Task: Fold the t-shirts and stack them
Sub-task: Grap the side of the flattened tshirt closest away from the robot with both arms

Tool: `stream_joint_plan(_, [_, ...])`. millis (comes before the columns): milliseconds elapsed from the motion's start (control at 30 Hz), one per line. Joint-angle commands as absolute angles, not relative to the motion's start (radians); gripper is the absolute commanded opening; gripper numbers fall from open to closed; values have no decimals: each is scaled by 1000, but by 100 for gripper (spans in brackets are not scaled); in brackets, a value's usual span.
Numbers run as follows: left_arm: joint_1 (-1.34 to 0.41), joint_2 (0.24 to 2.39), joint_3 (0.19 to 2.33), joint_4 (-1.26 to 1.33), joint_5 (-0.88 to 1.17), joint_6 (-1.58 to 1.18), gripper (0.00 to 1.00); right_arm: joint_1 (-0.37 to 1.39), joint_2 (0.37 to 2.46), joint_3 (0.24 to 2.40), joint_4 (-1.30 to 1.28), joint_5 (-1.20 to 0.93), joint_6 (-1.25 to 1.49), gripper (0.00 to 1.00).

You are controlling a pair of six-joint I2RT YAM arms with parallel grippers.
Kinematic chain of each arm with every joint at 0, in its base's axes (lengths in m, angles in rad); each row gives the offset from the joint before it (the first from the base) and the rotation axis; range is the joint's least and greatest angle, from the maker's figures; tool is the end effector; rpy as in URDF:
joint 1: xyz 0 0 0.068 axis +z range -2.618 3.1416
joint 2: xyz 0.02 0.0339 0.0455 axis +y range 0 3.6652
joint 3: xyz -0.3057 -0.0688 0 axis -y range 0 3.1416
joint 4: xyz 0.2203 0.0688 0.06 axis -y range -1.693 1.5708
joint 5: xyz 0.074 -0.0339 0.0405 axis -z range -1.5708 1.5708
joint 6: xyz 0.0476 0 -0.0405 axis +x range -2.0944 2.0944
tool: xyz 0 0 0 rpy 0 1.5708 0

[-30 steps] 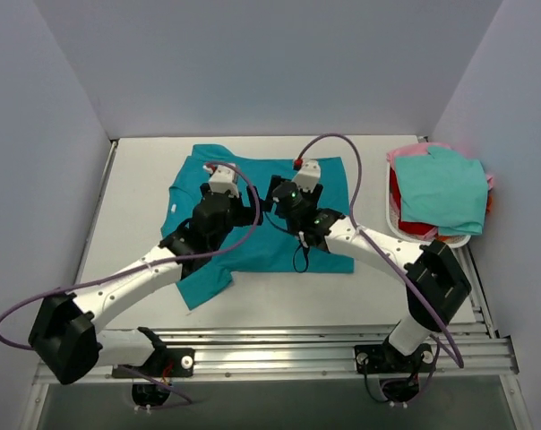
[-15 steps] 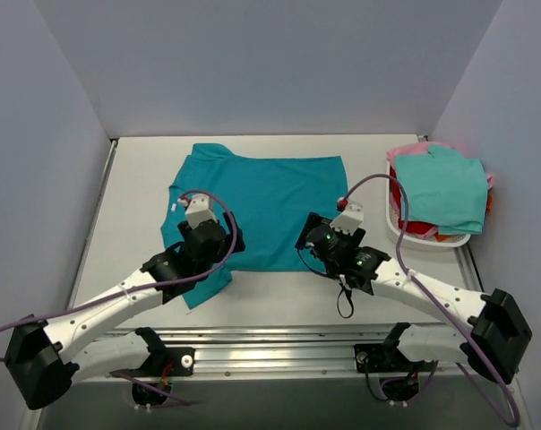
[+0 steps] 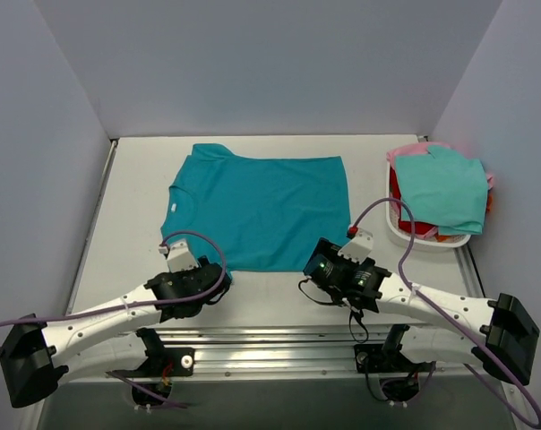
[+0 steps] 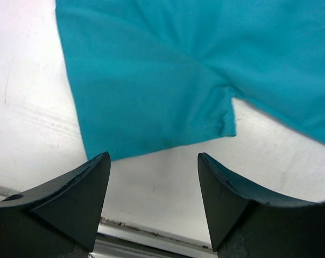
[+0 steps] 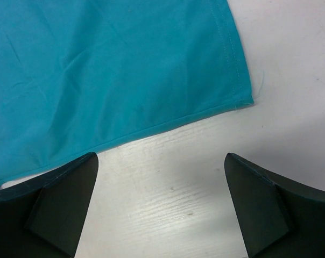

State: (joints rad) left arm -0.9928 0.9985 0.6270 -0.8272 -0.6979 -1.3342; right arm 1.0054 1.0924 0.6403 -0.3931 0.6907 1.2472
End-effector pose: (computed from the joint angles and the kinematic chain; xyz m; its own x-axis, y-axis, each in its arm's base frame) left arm 0.0921 -0.0852 0.2435 -0.6191 -0.4143 -0.6672 -0.3743 0.9025 -0.2131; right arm 0.1205 0.1333 0.2598 -0.5298 0.5291 -0.6629 0.2451 0.8437 0.4776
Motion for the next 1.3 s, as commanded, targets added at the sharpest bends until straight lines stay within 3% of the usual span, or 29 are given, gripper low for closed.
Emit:
stream_joint_plan(0, [-1046,939,575,-934,-683,-1532,77,1017,1114,655,-414,736,1269,99])
stream_joint_plan(267, [-1083,723,459,-977,-687,-1741,80,1019,1170,727,-376,747,1172,99])
stream_joint_plan(733, [-1081,981,546,-1055,-759,-1848,80,1015,1158,726,-318,713,1114,99])
stream_joint_plan(1100, [-1006,996,465,-814,-692,-1730,71,999,1172,752,-301,689,1066,99])
stream_joint_plan(1267, [-970,982,443,-748,-661,-1700,72,983,1155,747,-291,666,1051,99])
